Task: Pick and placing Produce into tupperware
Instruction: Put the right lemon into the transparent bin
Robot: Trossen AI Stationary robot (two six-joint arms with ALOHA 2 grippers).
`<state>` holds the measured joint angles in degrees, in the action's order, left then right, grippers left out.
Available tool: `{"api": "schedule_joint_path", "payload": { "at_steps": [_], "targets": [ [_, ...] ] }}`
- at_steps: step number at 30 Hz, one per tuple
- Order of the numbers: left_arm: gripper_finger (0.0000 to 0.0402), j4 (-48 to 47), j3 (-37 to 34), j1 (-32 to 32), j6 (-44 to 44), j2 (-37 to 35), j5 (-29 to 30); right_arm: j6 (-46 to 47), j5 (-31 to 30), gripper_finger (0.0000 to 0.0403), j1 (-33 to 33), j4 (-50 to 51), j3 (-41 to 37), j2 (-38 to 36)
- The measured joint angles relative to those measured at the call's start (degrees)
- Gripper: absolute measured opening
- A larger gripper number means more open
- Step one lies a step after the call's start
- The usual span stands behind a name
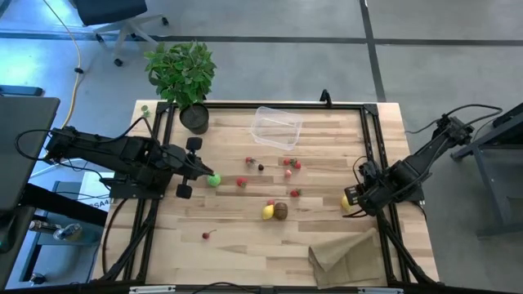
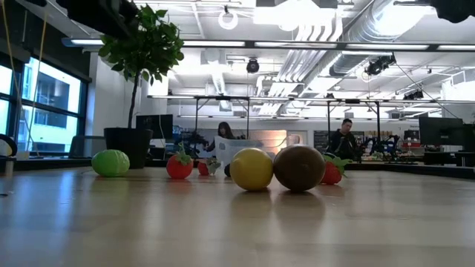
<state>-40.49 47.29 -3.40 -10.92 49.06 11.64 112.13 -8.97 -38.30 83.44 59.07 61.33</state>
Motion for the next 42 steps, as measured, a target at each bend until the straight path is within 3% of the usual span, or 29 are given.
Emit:
{"api": "schedule_joint_path", "payload": {
  "at_steps": [9,31,42],
  "targets": [
    [0.0003,0.1,0.0,0.0,0.2,0.0,2.9,1.0,0.2,0.0174,0.0,0.6,0.0,7.6],
    [0.0003,0.1,0.0,0.0,0.2,0.0,3.0,12.5,-0.9,0.0179,-0.1,-2.7,-0.1,19.8],
    [0.0003,0.1,0.0,0.0,0.2,0.0,3.0,16.8,2.6,0.0179,-0.3,-18.0,-14.5,17.8]
  ]
}}
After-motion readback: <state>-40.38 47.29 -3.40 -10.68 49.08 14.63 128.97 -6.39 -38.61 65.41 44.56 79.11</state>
